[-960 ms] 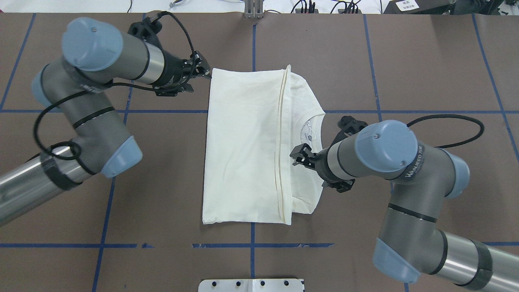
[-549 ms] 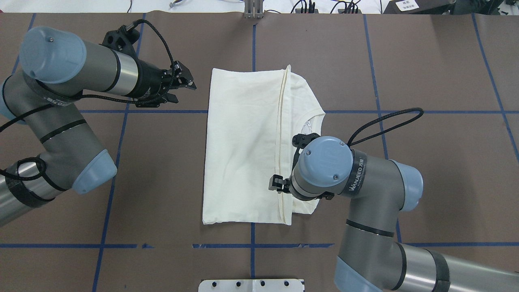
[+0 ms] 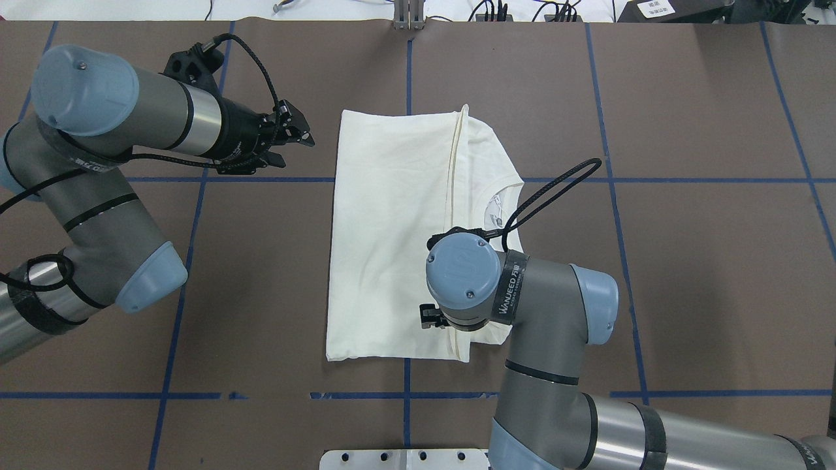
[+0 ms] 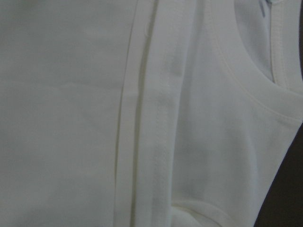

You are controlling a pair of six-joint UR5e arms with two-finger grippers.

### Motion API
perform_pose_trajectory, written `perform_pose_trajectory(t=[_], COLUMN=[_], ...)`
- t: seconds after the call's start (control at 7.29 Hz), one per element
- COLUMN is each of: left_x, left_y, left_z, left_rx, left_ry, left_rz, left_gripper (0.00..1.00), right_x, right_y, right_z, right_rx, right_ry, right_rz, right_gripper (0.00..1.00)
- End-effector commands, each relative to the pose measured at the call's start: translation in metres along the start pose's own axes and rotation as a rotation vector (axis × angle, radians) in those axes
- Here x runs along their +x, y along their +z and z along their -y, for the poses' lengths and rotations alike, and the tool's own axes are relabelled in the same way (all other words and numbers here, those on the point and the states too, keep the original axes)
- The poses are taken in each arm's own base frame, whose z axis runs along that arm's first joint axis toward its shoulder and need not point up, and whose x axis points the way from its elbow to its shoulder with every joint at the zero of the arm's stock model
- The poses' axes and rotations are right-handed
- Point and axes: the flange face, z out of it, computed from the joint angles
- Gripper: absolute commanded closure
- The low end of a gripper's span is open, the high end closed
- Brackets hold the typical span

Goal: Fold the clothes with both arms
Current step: 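Move the right gripper to the middle of the shirt's near half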

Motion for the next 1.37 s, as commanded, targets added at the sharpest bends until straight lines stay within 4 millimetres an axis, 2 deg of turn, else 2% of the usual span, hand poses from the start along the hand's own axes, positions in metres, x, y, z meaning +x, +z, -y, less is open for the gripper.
perform_pose_trajectory(t=[0.0, 0.14, 0.27, 0.41, 0.55, 0.69, 0.82, 0.96, 1.1, 1.23], left_x=[0.000, 0.000, 0.001, -0.001, 0.001, 0.001, 0.002, 0.002, 0.002, 0.001], left_y=[0.000, 0.000, -0.001, -0.001, -0.002, -0.004, -0.005, -0.005, -0.005, -0.003], left_z=[0.000, 0.000, 0.000, 0.001, -0.001, 0.000, -0.001, -0.001, -0.001, -0.001], left_rx=[0.000, 0.000, 0.000, 0.002, 0.000, 0.001, 0.001, 0.001, 0.001, 0.000], left_ry=[0.000, 0.000, 0.001, -0.001, 0.001, 0.002, 0.001, 0.000, -0.001, -0.003], left_rz=[0.001, 0.000, -0.002, 0.001, -0.003, -0.006, -0.008, -0.009, -0.008, -0.001], left_gripper=[0.35, 0.35, 0.35, 0.35, 0.35, 0.35, 0.35, 0.35, 0.35, 0.35], right_x=[-0.011, -0.004, 0.012, 0.047, 0.094, 0.128, 0.109, 0.091, 0.073, 0.056], right_y=[0.019, 0.023, 0.022, 0.004, -0.004, 0.012, -0.003, -0.017, -0.012, -0.011], right_z=[-0.007, -0.006, 0.001, 0.001, -0.011, -0.022, -0.024, -0.020, -0.039, -0.048], right_rx=[-0.009, -0.012, -0.028, -0.040, -0.043, -0.059, -0.042, -0.014, 0.006, 0.074], right_ry=[-0.043, -0.065, -0.085, -0.144, -0.211, -0.207, -0.198, -0.103, 0.013, 0.239], right_rz=[-0.053, -0.062, -0.099, -0.127, -0.151, -0.187, -0.154, -0.117, -0.085, 0.012], right_gripper=[0.00, 0.00, 0.00, 0.00, 0.00, 0.00, 0.00, 0.00, 0.00, 0.00])
